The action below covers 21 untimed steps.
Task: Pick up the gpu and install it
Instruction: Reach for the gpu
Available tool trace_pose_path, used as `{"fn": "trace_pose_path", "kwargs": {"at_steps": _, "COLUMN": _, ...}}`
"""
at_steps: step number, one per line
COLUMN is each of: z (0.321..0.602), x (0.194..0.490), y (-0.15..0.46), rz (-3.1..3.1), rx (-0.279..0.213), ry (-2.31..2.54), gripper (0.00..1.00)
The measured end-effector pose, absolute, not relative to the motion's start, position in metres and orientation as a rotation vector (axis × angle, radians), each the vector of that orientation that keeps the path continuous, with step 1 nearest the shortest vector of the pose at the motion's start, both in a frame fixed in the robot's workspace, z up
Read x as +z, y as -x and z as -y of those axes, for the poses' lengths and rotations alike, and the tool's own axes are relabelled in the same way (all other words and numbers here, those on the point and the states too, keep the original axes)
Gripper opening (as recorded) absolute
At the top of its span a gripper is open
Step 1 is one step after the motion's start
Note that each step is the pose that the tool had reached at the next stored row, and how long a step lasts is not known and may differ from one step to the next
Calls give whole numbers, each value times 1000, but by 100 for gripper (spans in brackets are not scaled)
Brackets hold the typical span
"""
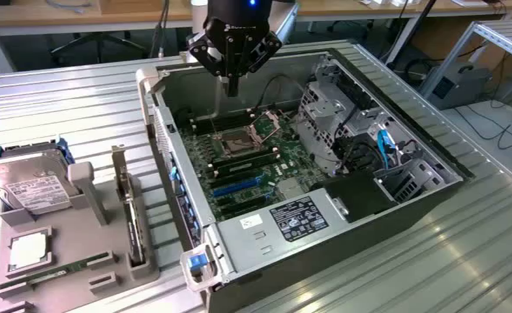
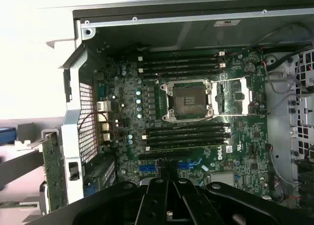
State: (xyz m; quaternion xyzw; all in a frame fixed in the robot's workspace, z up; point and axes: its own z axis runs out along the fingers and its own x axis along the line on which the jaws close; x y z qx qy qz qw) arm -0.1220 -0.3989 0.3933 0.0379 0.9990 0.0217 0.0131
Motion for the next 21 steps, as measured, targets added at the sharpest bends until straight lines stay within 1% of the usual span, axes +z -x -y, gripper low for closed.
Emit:
{"fn": "trace_pose_path", "kwargs": {"at_steps": 15, "z": 399, "x": 393, "y": 123, "rz": -3112, "rx": 68, "ry": -118, "gripper": 11}}
{"fn": "trace_pose_path", "kwargs": {"at_steps": 17, "z": 399, "x": 393, "y": 130, "rz": -3112, "rx": 68, "ry": -118, "gripper": 11}}
{"fn": "trace_pose_path", "kwargs": {"at_steps": 21, "z": 399, "x": 393, "y": 163, "rz": -3108, "rx": 68, "ry": -117, "gripper": 11}}
